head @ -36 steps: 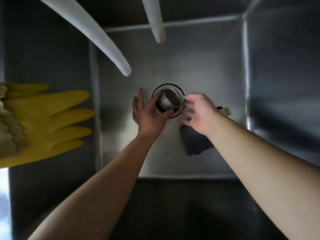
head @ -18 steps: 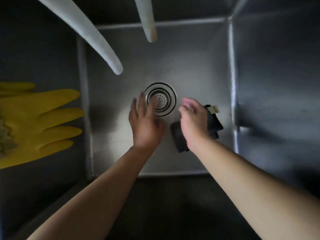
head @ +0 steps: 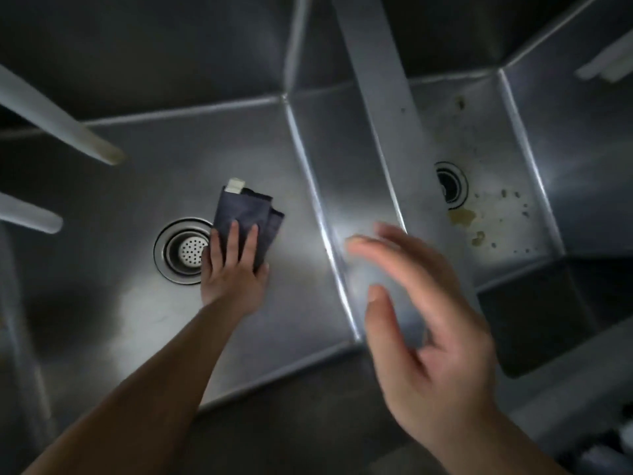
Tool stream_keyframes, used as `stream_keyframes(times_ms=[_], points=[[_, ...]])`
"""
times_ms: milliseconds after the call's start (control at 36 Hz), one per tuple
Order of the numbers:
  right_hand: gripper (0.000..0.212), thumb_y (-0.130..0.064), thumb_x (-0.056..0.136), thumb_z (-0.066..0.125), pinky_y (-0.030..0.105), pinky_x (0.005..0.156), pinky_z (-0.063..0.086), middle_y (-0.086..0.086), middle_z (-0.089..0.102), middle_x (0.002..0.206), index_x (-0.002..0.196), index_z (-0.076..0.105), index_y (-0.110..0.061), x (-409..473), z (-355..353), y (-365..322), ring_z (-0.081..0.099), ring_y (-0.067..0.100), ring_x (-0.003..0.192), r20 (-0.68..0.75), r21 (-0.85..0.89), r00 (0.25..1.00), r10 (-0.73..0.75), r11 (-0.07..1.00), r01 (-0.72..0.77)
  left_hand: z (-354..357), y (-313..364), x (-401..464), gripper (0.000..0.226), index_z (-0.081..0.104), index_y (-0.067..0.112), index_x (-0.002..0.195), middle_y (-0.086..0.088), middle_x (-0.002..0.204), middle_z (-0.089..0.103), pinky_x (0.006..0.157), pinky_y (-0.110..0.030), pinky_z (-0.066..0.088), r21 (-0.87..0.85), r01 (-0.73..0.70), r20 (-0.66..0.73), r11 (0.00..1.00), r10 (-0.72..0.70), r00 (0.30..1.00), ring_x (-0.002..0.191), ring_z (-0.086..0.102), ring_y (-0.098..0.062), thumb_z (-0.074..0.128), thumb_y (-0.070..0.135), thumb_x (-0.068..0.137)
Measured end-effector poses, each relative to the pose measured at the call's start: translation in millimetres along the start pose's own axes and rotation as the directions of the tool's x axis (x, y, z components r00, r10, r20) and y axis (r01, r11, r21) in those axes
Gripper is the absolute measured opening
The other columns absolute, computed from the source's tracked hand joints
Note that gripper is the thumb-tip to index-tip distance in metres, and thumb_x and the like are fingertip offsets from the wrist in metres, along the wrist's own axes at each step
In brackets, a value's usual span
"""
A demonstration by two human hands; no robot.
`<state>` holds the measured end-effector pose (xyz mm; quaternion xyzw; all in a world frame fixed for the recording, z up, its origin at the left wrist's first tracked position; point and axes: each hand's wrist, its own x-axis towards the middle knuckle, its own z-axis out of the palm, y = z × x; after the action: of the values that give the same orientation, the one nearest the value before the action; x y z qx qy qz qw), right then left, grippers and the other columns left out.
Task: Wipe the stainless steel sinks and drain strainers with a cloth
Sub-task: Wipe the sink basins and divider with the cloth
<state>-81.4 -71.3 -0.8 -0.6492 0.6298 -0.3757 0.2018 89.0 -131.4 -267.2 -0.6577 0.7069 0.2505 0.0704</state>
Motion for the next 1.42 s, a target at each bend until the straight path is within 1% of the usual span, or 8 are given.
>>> stream_keyframes(times_ms=[139,333,611,944,1111,1194,1250,1417], points=[[0.051,-0.025,0.088,0.059,0.062,0.112,0.03,0.005,0.042,0.153,0.138,0.056,-0.016,19,-30,38,0.03,0.034,0.146,0.023,-0.369,0.99,0.138,0.921,-0.12,-3,23,7,0.086,-0.022,0.04,0.15,-0.003,0.161,-0.028,0.114,-0.056,-0.015,0.081,-0.153,0.176,0.985,0.137,0.975,0.144,-0.029,-0.039,0.034,0.065,0.089],[0.076,-0.05,0.083,0.058,0.068,0.11,0.021,-0.005,0.037,0.158,0.152,0.032,-0.032,26,-31,88,0.021,0.03,0.15,0.068,-0.542,0.974,0.214,0.828,-0.144,9,28,-50,0.073,-0.011,0.042,0.153,0.001,0.163,-0.022,0.117,-0.052,-0.012,0.181,-0.697,0.465,0.694,0.564,0.683,0.14,-0.035,-0.035,0.029,0.062,0.096],[0.067,-0.05,0.079,0.062,0.056,0.106,0.032,-0.001,0.054,0.145,0.14,0.053,-0.023,24,-26,93,0.041,0.025,0.139,-0.044,-0.526,0.98,0.192,0.83,-0.186,-9,85,-69,0.087,0.013,0.04,0.151,0.002,0.154,0.024,0.115,-0.048,0.019,0.149,-0.381,0.351,0.912,0.311,0.883,0.145,0.014,-0.034,0.063,0.056,0.083],[0.075,-0.05,0.076,0.063,0.06,0.105,0.031,0.0,0.059,0.133,0.144,0.045,-0.024,27,-26,95,0.051,0.028,0.13,-0.052,-0.526,0.973,0.225,0.822,-0.218,-31,81,-26,0.082,0.008,0.036,0.153,-0.006,0.147,0.026,0.101,-0.046,0.04,0.359,-0.526,0.44,0.771,0.357,0.824,0.135,0.026,-0.034,0.057,0.015,0.09],[0.077,-0.05,0.075,0.062,0.06,0.11,0.027,0.004,0.06,0.134,0.146,0.044,-0.025,27,-24,98,0.048,0.03,0.134,-0.051,-0.508,0.968,0.247,0.828,-0.238,-73,57,12,0.091,0.009,0.035,0.155,-0.019,0.137,0.032,0.086,-0.05,0.05,0.036,0.04,0.158,0.999,-0.045,0.986,0.116,0.05,-0.043,0.054,-0.001,0.084],[0.077,-0.05,0.077,0.062,0.06,0.109,0.027,0.003,0.06,0.136,0.147,0.043,-0.023,27,-24,98,0.047,0.03,0.135,-0.026,-0.498,0.965,0.26,0.834,-0.238,-82,51,31,0.074,0.033,0.014,0.142,-0.017,0.129,0.048,0.066,-0.049,0.058,-0.536,0.594,0.351,0.6,-0.483,0.803,0.105,0.062,-0.045,0.063,0.003,0.076],[0.077,-0.05,0.077,0.062,0.06,0.109,0.027,0.003,0.061,0.134,0.147,0.043,-0.022,27,-25,98,0.048,0.031,0.134,-0.021,-0.503,0.966,0.257,0.832,-0.232,-84,59,36,0.053,0.047,0.012,0.123,-0.016,0.116,0.057,0.064,-0.055,0.059,-0.722,0.622,0.439,0.303,-0.495,0.75,0.096,0.067,-0.041,0.063,0.0,0.075],[0.079,-0.049,0.078,0.063,0.061,0.11,0.026,0.003,0.063,0.13,0.149,0.042,-0.021,28,-26,97,0.048,0.033,0.135,-0.008,-0.519,0.965,0.261,0.824,-0.227,-63,131,21,0.081,0.044,0.038,0.144,-0.009,0.122,0.063,0.068,-0.051,0.061,-0.797,0.551,0.507,0.245,-0.224,0.832,0.095,0.067,-0.038,0.045,-0.011,0.079]])
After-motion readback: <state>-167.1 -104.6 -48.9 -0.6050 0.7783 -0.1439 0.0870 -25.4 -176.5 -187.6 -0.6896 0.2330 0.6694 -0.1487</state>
